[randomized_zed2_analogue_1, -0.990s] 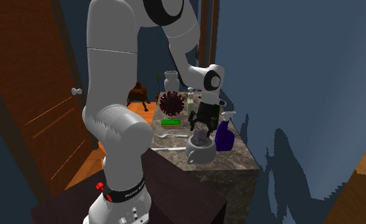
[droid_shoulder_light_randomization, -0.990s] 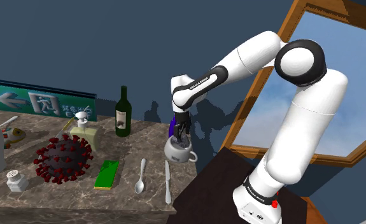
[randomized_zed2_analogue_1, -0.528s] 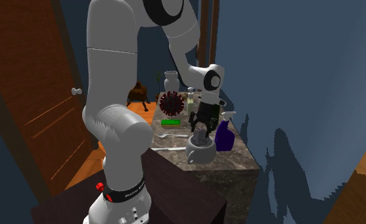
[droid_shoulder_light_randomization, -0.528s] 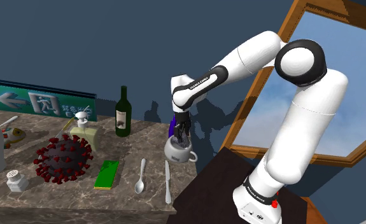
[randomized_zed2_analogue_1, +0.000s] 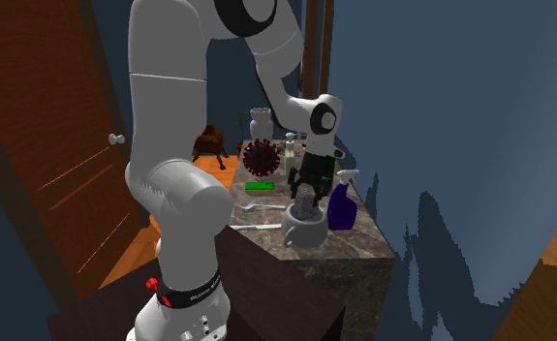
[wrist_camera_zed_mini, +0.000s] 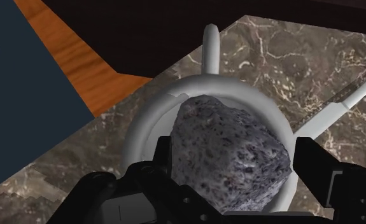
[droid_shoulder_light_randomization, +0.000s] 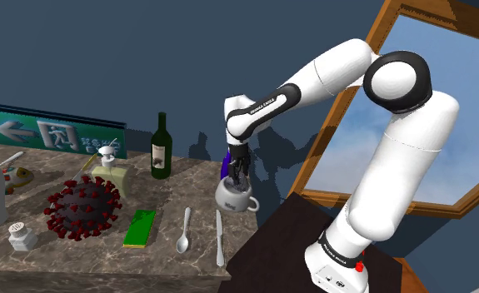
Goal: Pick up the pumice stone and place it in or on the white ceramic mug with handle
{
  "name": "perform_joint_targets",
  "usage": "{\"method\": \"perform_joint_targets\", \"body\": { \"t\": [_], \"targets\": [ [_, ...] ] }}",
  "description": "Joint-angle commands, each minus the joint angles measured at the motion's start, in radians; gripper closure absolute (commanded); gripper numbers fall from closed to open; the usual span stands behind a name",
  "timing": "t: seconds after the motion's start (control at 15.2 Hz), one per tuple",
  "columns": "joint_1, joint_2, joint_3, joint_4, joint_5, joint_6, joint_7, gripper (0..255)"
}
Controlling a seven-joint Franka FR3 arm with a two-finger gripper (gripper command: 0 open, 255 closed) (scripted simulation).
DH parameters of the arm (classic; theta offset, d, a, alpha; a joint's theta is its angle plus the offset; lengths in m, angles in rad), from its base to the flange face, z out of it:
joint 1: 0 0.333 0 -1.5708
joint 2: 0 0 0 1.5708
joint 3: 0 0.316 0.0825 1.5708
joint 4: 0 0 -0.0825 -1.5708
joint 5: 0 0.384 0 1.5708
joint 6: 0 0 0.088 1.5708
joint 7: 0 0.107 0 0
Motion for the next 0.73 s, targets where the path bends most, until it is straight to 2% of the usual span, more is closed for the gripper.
{"method": "perform_joint_targets", "body": {
  "t": [0.0,0.66],
  "targets": [
    [0.000,-0.019,0.000,0.006,0.001,-0.024,0.000,255],
    [0.000,-0.112,0.001,0.045,0.004,-0.156,-0.002,255]
  ]
}}
